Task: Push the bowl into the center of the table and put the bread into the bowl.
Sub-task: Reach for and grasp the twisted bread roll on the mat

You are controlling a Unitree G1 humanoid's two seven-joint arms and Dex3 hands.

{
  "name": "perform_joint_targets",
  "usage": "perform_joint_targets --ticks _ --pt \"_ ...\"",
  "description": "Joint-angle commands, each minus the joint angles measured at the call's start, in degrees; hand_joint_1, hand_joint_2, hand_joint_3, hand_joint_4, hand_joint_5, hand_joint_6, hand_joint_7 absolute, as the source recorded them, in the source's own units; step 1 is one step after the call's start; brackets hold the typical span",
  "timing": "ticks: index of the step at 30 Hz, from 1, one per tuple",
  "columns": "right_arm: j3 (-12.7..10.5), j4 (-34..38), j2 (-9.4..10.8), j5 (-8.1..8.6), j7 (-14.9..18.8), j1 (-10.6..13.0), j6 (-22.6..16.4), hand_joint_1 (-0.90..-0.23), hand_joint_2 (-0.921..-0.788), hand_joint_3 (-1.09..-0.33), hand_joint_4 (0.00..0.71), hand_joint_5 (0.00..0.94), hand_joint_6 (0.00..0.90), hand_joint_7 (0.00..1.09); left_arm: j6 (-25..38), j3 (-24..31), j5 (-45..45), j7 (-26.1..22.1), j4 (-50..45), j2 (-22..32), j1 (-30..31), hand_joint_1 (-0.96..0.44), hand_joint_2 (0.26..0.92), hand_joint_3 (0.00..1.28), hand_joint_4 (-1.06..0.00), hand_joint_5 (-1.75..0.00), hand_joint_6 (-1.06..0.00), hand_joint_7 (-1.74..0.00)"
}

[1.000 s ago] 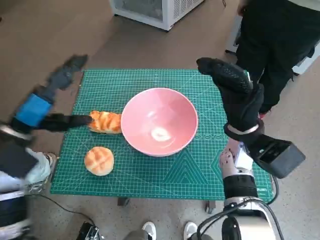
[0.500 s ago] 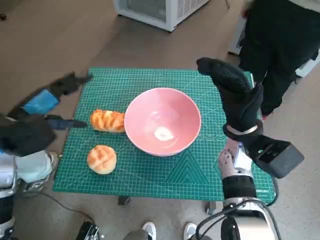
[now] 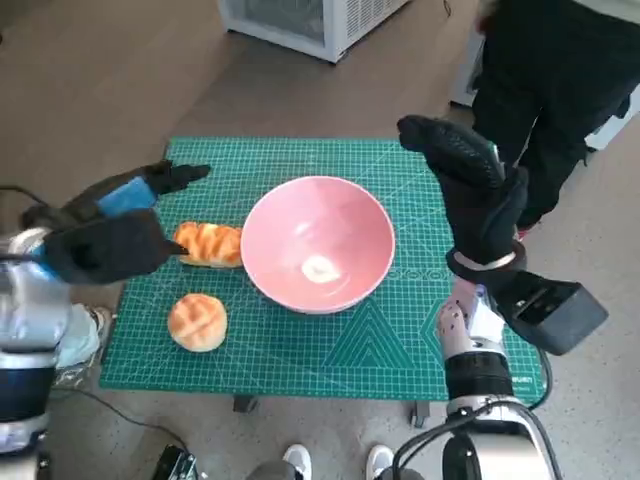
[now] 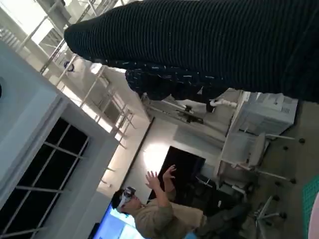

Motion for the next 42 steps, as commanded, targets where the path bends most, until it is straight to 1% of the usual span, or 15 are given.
perform_joint_targets --ticks 1,19,25,29,30,31,32,33,34,35,37,38,39,41,42 --pt "-0.2 1.0 -0.1 -0.42 -0.6 1.3 0.3 -0.748 -0.921 -0.852 0.214 0.001 0.064 0.55 -1.3 -2.7 1.8 0.8 4.8 -1.7 -3.2 -0.03 0.744 0.0 -0.15 0.0 -0.35 -0.02" --pt "0.0 0.4 0.0 -0.4 -1.2 2.1 0.6 -0.742 -0.921 -0.854 0.214 0.001 0.061 0.56 -7.8 -11.4 7.9 6.6 30.6 -8.9 -12.9 -0.02 0.744 0.0 -0.19 -0.01 -0.37 -0.01" --pt "0.0 -0.2 -0.1 -0.2 -1.2 2.4 0.9 -0.735 -0.921 -0.853 0.214 0.001 0.062 0.56 -8.7 -13.6 9.6 8.0 36.1 -10.6 -14.3 0.0 0.753 0.01 -0.25 -0.02 -0.41 -0.02" --pt "0.0 -0.5 -0.1 -0.02 -1.2 2.5 1.1 -0.733 -0.921 -0.853 0.214 0.001 0.061 0.56 -9.4 -14.7 10.6 9.0 39.1 -11.5 -15.1 0.0 0.769 0.01 -0.34 -0.04 -0.46 -0.03" --pt "0.0 -0.5 -0.1 0.03 -1.1 2.6 1.1 -0.734 -0.921 -0.852 0.214 0.001 0.061 0.56 -9.6 -15.0 10.8 9.2 39.8 -11.6 -15.3 0.01 0.771 0.02 -0.38 -0.49 -0.5 -0.02" --pt "0.0 -0.6 0.0 0.08 -1.1 2.7 1.1 -0.734 -0.921 -0.852 0.214 0.001 0.061 0.56 -9.9 -15.4 11.0 9.3 40.5 -11.8 -15.4 0.02 0.774 0.02 -0.38 -0.68 -0.51 -0.02" --pt "0.0 -0.7 0.0 0.1 -1.1 2.7 1.2 -0.734 -0.921 -0.85 0.214 0.0 0.061 0.56 -10.1 -15.7 11.2 9.4 41.0 -11.9 -15.5 0.03 0.778 0.03 -0.42 -1.06 -0.55 -0.02" --pt "0.0 -0.8 0.0 0.12 -1.1 2.8 1.2 -0.734 -0.921 -0.849 0.214 0.0 0.061 0.56 -10.3 -15.9 11.4 9.6 41.4 -11.9 -15.6 0.03 0.78 0.03 -0.45 -1.31 -0.58 -0.03" --pt "0.0 -0.9 0.1 0.13 -1.1 2.8 1.2 -0.734 -0.921 -0.847 0.214 0.001 0.061 0.56 -10.6 -16.1 11.6 9.7 41.8 -11.9 -15.7 0.04 0.787 0.03 -0.47 -1.47 -0.61 -0.04" --pt "0.0 -1.0 0.1 0.16 -1.1 2.8 1.3 -0.734 -0.921 -0.846 0.214 0.001 0.062 0.56 -10.8 -16.3 11.8 9.9 42.3 -12.0 -15.8 0.04 0.789 0.03 -0.48 -1.52 -0.62 -0.04" --pt "0.0 -1.1 0.1 0.19 -1.1 2.9 1.3 -0.735 -0.921 -0.844 0.215 0.001 0.062 0.55 -11.3 -16.7 12.2 10.3 43.0 -11.9 -15.9 0.2 0.853 0.05 -0.57 -1.39 -0.67 -0.06" --pt "0.1 -1.2 0.1 0.2 -1.1 2.9 1.3 -0.735 -0.921 -0.843 0.215 0.001 0.062 0.55 -11.6 -16.9 12.4 10.5 43.2 -11.8 -15.9 0.14 0.842 0.05 -0.56 -1.08 -0.71 -0.09" --pt "0.1 -1.2 0.2 0.23 -1.1 2.9 1.3 -0.735 -0.921 -0.842 0.215 0.001 0.063 0.55 -11.8 -17.2 12.7 10.7 43.6 -11.7 -15.9 0.09 0.837 0.04 -0.59 -0.8 -0.73 -0.12" --pt "0.1 -1.3 0.2 0.3 -1.1 2.9 1.4 -0.735 -0.921 -0.841 0.215 0.001 0.063 0.55 -12.2 -17.7 13.0 11.1 44.3 -11.6 -16.1 0.06 0.841 0.02 -0.65 -0.55 -0.74 -0.23" --pt "0.1 -1.3 0.2 0.31 -1.1 2.9 1.4 -0.735 -0.921 -0.84 0.215 0.001 0.063 0.55 -12.4 -17.9 13.1 11.3 44.7 -11.6 -16.3 -0.03 0.857 0.04 -0.67 -0.55 -0.72 -0.43"
